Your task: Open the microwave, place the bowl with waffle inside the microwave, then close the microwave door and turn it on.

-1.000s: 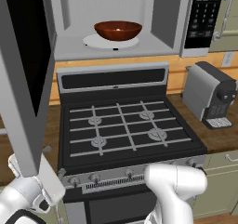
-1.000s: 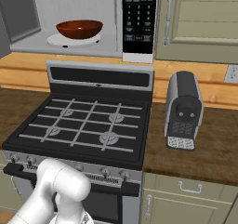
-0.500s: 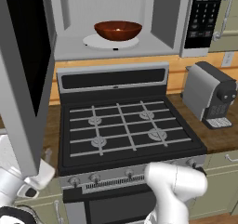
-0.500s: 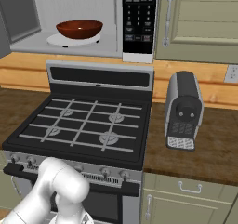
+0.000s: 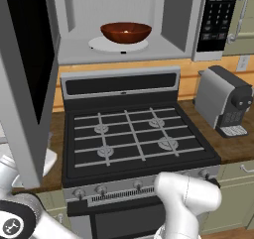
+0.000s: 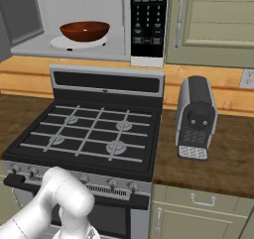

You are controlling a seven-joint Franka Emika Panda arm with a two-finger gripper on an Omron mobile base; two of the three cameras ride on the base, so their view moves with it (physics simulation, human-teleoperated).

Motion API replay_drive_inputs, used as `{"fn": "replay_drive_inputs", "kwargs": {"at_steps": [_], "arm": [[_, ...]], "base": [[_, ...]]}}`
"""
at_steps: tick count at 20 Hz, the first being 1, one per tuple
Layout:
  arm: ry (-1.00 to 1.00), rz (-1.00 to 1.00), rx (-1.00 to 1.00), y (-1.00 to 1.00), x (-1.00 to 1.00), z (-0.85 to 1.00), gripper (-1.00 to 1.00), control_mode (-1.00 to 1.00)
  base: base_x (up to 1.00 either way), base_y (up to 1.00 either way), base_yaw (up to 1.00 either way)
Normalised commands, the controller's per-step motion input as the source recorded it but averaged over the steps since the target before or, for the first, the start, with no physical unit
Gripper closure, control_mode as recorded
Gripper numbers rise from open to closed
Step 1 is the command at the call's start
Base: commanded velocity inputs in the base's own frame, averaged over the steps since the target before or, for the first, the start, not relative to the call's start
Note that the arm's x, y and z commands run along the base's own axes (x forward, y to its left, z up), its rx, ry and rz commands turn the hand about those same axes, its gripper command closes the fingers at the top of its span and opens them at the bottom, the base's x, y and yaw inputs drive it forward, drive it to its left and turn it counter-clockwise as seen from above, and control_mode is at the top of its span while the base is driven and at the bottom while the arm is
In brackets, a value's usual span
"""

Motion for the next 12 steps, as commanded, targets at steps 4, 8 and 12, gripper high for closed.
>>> {"fn": "replay_drive_inputs", "kwargs": {"at_steps": [4, 8, 12], "arm": [[-0.15, 0.00, 0.00, 0.00, 0.00, 0.44, -1.00, -1.00], [-0.16, 0.00, 0.01, -0.16, 0.00, 0.28, -1.00, -1.00], [-0.16, 0.01, 0.01, 0.13, 0.10, 0.04, -1.00, -1.00]], "base": [[0.00, 0.00, 0.00], [0.00, 0.00, 0.00], [0.00, 0.00, 0.00]]}}
